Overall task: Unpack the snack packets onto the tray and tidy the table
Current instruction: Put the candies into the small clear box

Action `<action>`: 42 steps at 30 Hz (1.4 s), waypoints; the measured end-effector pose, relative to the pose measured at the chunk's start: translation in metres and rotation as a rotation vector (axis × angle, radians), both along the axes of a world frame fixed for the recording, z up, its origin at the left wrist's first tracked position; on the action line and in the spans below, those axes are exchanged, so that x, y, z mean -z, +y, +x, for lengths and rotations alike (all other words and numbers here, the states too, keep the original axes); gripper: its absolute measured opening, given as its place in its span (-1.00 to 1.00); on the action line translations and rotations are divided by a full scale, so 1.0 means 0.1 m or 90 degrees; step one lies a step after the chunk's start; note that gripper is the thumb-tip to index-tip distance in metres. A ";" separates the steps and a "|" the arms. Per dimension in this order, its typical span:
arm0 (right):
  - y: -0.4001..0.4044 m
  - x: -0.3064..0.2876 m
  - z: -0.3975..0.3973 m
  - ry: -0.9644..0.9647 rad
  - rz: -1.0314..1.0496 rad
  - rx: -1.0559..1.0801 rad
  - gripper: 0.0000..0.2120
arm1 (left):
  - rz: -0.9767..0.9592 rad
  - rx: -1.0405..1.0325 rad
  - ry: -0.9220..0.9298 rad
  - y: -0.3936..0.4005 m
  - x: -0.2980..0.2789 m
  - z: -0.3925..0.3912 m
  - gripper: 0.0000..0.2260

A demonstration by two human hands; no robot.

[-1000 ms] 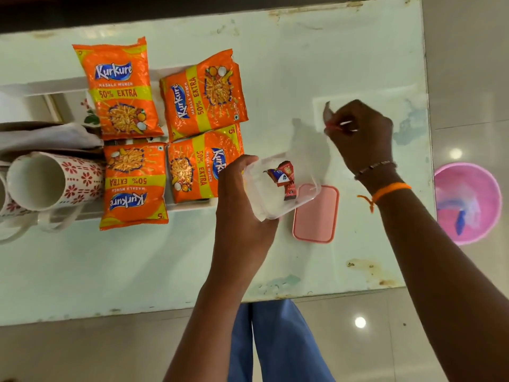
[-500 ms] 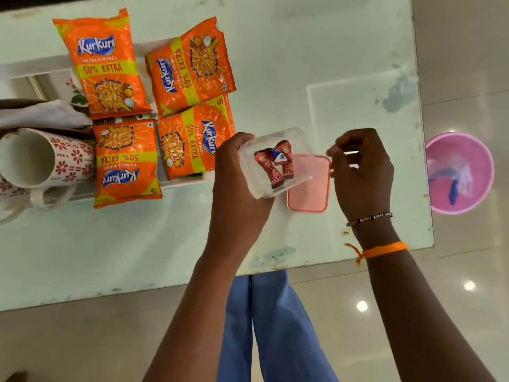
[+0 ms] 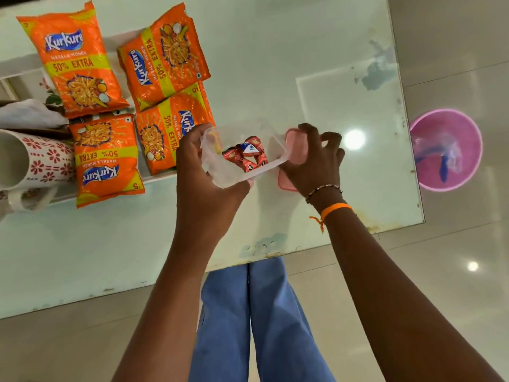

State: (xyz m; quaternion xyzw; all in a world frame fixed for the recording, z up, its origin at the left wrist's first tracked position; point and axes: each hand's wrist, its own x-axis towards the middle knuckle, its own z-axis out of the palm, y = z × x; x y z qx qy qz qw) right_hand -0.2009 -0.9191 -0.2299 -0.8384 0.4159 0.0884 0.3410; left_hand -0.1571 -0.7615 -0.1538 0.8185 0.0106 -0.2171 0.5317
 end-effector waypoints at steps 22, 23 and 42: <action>-0.25 -0.56 -0.09 -0.367 0.728 0.124 -0.40 | -0.165 0.026 0.241 -0.19 -0.08 0.15 -0.27; -0.27 -0.56 -0.08 -0.342 0.722 0.105 -0.43 | -0.171 0.031 0.242 -0.19 -0.09 0.17 -0.26; 0.21 -0.92 0.11 -0.181 0.394 -0.325 -0.37 | -0.191 -0.203 0.361 0.22 -0.25 0.08 -0.81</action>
